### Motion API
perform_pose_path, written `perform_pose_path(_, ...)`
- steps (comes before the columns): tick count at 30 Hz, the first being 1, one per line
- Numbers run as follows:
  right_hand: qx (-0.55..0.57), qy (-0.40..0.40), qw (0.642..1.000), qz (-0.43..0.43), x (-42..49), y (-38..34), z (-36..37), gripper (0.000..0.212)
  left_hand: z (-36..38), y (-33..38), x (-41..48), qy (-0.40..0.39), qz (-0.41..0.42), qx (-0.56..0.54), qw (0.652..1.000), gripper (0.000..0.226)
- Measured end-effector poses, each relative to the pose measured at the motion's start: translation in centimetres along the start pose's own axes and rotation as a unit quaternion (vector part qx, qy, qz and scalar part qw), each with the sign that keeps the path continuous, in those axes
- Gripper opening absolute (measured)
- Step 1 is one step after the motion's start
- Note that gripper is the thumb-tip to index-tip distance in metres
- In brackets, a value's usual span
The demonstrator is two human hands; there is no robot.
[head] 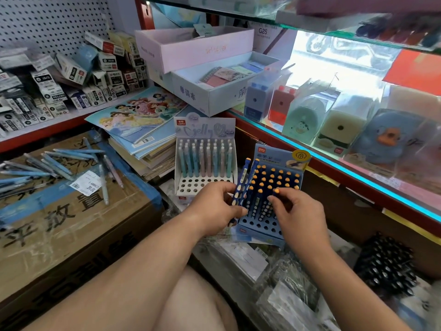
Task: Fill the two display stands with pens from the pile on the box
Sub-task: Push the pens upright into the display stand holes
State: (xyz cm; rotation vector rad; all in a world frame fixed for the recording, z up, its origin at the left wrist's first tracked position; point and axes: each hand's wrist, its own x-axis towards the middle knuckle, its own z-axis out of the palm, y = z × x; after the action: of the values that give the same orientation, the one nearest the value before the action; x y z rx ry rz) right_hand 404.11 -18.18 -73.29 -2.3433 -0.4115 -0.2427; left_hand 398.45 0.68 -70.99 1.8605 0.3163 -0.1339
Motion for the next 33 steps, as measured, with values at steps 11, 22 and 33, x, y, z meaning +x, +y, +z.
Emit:
perform_pose_path(11,-0.101,-0.052,0.993,0.037,0.5,-0.5,1.1,0.023,0.3,-0.1,0.1,-0.008,-0.003,-0.003,1.000,0.026)
perform_pose_path(22,0.345,-0.074,0.924,0.146,1.1,-3.0,-2.6,0.014,1.1,1.0,-0.7,-0.143,0.015,-0.037,0.989,0.025)
perform_pose_path(33,0.172,0.032,0.983,0.055,0.0,0.1,-2.7,0.004,0.5,0.3,-0.2,-0.036,-0.007,0.010,0.999,0.033)
